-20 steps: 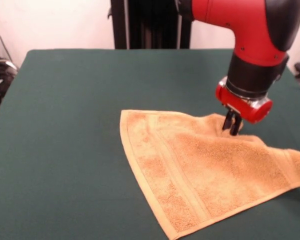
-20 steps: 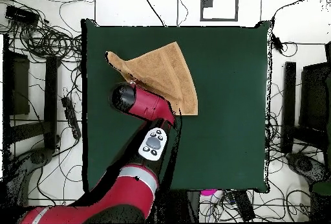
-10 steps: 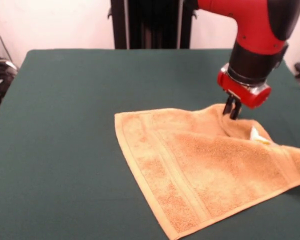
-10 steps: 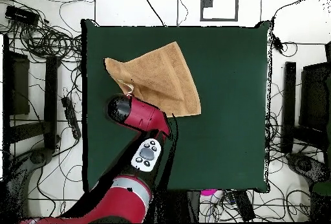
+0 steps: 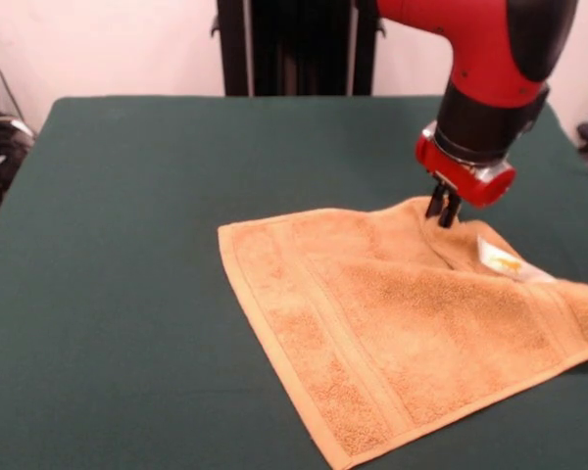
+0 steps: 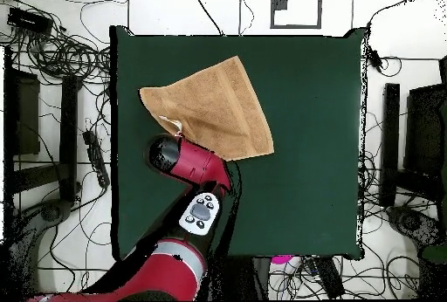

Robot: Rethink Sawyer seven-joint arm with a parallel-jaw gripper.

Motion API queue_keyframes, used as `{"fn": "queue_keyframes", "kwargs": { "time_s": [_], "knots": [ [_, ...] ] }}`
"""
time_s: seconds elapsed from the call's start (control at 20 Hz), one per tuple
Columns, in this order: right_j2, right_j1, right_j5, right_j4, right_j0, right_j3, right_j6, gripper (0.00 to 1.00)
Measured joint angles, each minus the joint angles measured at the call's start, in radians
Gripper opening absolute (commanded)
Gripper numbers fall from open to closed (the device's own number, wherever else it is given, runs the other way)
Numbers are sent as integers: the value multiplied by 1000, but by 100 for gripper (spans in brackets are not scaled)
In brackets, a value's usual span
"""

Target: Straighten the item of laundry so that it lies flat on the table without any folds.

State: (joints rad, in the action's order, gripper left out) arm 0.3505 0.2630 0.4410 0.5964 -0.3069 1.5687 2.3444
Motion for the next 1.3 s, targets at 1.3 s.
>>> {"fn": "queue_keyframes", "kwargs": {
  "time_s": [1.3],
  "knots": [
    [17,-4,-368,169,-141,151,30,0]
  ]
}}
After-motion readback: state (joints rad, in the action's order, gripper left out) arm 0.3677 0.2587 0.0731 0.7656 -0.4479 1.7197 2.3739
